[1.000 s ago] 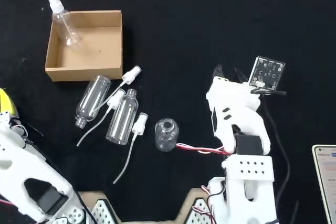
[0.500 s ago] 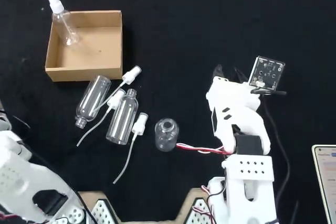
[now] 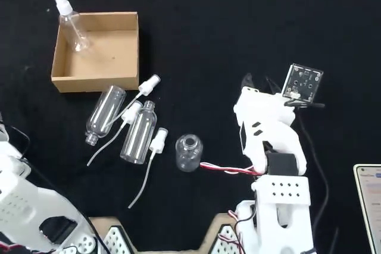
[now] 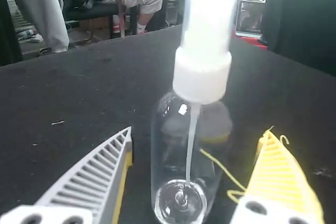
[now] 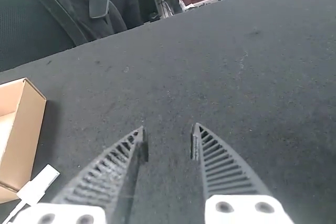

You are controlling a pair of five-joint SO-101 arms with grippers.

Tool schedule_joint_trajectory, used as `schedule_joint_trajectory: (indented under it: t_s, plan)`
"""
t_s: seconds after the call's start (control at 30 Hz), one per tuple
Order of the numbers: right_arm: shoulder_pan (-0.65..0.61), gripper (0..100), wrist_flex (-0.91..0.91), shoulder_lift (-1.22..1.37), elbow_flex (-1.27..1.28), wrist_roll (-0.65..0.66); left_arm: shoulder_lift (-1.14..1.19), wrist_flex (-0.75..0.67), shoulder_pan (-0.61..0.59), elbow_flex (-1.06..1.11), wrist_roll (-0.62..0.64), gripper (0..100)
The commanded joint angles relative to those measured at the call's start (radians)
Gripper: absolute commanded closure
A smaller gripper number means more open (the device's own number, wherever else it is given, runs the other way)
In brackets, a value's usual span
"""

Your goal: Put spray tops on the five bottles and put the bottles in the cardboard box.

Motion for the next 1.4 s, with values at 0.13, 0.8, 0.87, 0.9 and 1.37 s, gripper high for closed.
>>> schedule_joint_trajectory:
  t_s: [0.13, 0.8, 0.87, 0.9, 1.37]
  plan:
    - [-0.006, 86.1, -0.026, -0.019, -0.007, -0.003, 0.003, -0.020, 0.019, -0.143, -0.012, 65]
    - [-0.006, 86.1, -0.028, -0.019, -0.007, -0.003, 0.109, -0.028, 0.024, -0.219, -0.012, 65]
    - [-0.006, 86.1, -0.028, -0.019, -0.007, -0.003, 0.109, -0.028, 0.024, -0.217, -0.012, 65]
    - [-0.006, 86.1, -0.028, -0.019, -0.007, -0.003, 0.109, -0.028, 0.024, -0.217, -0.012, 65]
    - [-0.008, 86.1, -0.029, -0.016, -0.007, -0.003, 0.109, -0.029, 0.025, -0.219, -0.006, 65]
